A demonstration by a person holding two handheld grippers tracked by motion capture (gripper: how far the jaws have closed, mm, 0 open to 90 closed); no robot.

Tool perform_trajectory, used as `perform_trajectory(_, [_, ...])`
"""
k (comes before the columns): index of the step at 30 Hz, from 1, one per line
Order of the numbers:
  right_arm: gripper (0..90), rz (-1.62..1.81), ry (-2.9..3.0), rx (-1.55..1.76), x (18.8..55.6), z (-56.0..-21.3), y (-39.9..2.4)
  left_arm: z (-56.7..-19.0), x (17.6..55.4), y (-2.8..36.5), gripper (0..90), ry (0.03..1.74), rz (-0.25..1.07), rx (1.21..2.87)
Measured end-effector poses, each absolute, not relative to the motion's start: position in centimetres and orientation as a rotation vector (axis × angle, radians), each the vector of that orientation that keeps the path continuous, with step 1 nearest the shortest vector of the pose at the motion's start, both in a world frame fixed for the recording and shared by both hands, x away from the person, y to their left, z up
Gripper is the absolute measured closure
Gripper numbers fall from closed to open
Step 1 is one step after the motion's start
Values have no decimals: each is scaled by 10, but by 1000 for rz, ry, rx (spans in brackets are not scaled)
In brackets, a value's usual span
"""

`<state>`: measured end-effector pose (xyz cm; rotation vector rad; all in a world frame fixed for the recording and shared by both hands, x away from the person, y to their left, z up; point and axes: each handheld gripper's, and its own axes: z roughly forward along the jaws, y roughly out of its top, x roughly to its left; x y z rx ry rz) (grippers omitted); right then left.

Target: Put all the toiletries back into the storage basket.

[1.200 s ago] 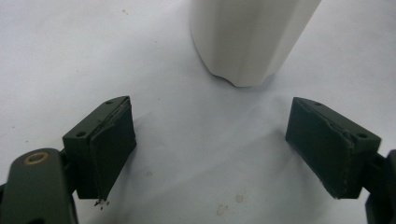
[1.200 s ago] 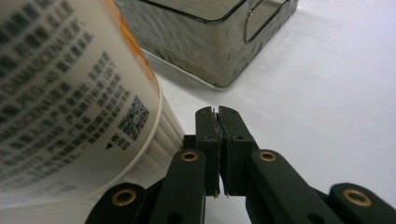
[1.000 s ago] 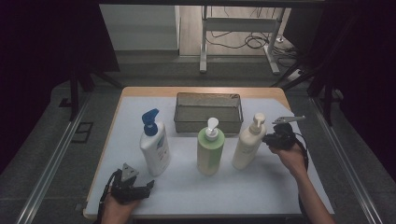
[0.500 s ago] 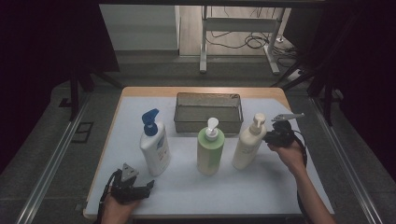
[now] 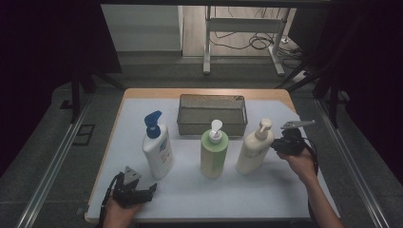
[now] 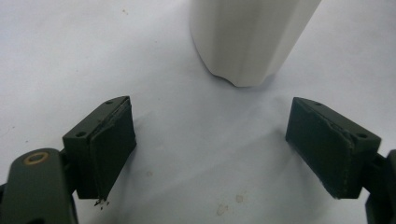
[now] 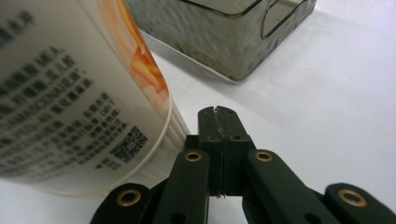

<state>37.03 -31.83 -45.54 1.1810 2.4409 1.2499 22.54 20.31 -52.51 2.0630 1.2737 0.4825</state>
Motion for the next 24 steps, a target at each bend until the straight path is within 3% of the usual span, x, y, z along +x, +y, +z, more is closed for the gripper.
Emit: perform_trajectory(24, [880, 1257, 2451, 1120, 322, -460, -328, -525, 225, 203, 152, 1275, 483, 2063])
